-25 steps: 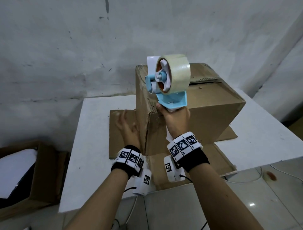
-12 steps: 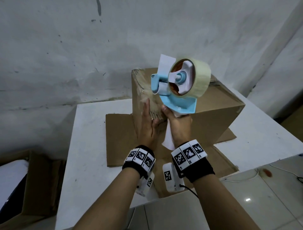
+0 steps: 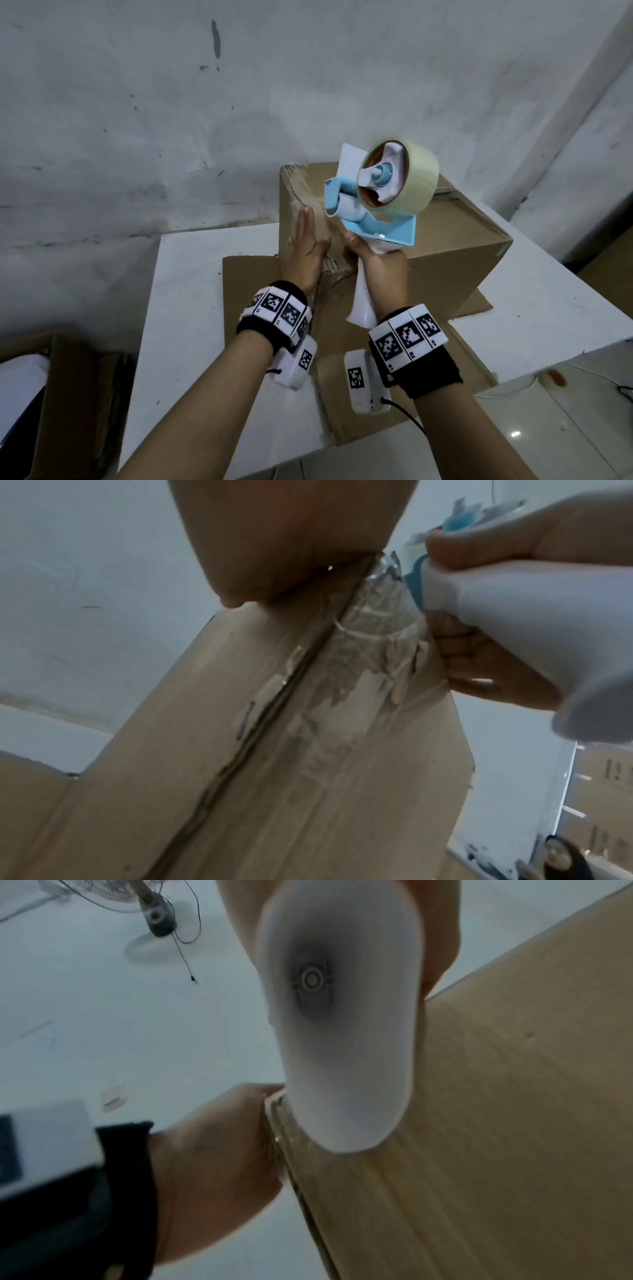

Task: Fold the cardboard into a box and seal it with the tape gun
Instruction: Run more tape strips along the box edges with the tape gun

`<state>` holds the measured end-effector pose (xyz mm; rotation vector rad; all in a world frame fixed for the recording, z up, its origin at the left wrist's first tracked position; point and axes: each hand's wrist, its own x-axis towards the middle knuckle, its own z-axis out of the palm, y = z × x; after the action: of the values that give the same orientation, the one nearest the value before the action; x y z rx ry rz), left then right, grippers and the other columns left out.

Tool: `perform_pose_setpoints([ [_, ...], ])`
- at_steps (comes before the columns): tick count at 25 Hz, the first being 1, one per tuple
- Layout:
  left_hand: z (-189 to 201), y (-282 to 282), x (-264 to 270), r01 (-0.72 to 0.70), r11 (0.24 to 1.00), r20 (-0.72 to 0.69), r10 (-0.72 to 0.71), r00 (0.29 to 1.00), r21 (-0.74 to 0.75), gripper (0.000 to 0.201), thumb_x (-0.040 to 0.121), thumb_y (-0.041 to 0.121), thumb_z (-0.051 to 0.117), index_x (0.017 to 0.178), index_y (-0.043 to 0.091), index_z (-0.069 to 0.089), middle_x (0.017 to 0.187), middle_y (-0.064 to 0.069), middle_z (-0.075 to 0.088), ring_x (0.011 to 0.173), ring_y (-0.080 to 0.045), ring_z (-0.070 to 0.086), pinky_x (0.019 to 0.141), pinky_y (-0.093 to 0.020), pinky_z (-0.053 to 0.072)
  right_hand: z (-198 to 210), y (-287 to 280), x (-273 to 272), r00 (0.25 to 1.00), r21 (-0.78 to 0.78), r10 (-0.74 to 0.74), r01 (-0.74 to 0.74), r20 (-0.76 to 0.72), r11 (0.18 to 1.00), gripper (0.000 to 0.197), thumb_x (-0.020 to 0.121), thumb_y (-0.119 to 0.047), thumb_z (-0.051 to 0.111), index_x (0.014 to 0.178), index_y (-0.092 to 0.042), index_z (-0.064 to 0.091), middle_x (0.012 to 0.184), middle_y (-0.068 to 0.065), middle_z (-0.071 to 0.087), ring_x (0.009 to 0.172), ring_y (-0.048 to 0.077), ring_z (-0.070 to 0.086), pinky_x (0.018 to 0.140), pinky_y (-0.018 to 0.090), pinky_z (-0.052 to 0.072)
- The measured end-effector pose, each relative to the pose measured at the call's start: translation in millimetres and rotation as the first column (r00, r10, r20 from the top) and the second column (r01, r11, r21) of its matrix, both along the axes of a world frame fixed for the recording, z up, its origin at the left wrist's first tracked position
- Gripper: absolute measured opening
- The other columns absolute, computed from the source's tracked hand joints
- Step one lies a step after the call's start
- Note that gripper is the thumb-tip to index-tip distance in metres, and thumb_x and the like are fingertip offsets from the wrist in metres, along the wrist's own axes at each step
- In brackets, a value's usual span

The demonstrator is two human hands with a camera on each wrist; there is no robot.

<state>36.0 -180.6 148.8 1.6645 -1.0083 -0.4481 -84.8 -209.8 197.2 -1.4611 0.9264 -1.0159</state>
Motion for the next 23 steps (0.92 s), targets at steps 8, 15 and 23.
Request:
perform_pose_setpoints([
  [8, -1, 5, 5, -0.137, 0.985, -0.068, 0.130, 0.989, -0.106, 0.058, 0.087, 0.042, 0.036, 0.139, 0.018, 0.028, 0.145, -0.005, 0.029, 0.136, -0.021, 0.027, 0.116, -0.040, 0.021, 17, -13, 39, 0.997, 0.066, 0.048, -0.051, 0.054, 0.996, 0.037, 0.081, -0.017, 0.071, 0.116, -0.008, 0.063, 0.111, 0.004, 0.066, 0.106, 0.021, 0.062, 0.086, 0.026, 0.046],
  [15, 6, -52, 73, 0.068, 0.998, 0.034, -0.067, 0.997, -0.007, 0.077, 0.084, 0.054, 0.036, 0.147, 0.018, 0.010, 0.155, -0.001, 0.007, 0.144, -0.018, 0.009, 0.120, -0.036, 0.011, 1, -22, 45, 0.999, 0.086, 0.023, -0.025, 0.023, 0.996, 0.043, 0.070, -0.036, 0.075, 0.110, -0.019, 0.068, 0.110, -0.003, 0.071, 0.105, 0.020, 0.064, 0.098, 0.043, 0.049],
  [23, 2, -31, 97, 0.295, 0.955, -0.064, -0.293, 0.954, 0.023, 0.075, 0.091, 0.026, 0.052, 0.147, 0.025, 0.003, 0.157, 0.003, -0.012, 0.145, -0.012, -0.007, 0.120, -0.039, 0.003, 28, -32, 54, 0.994, 0.233, 0.005, -0.031, 0.109, 0.972, 0.022, 0.079, -0.022, 0.071, 0.093, -0.006, 0.069, 0.094, 0.015, 0.069, 0.086, 0.026, 0.062, 0.080, 0.038, 0.049],
])
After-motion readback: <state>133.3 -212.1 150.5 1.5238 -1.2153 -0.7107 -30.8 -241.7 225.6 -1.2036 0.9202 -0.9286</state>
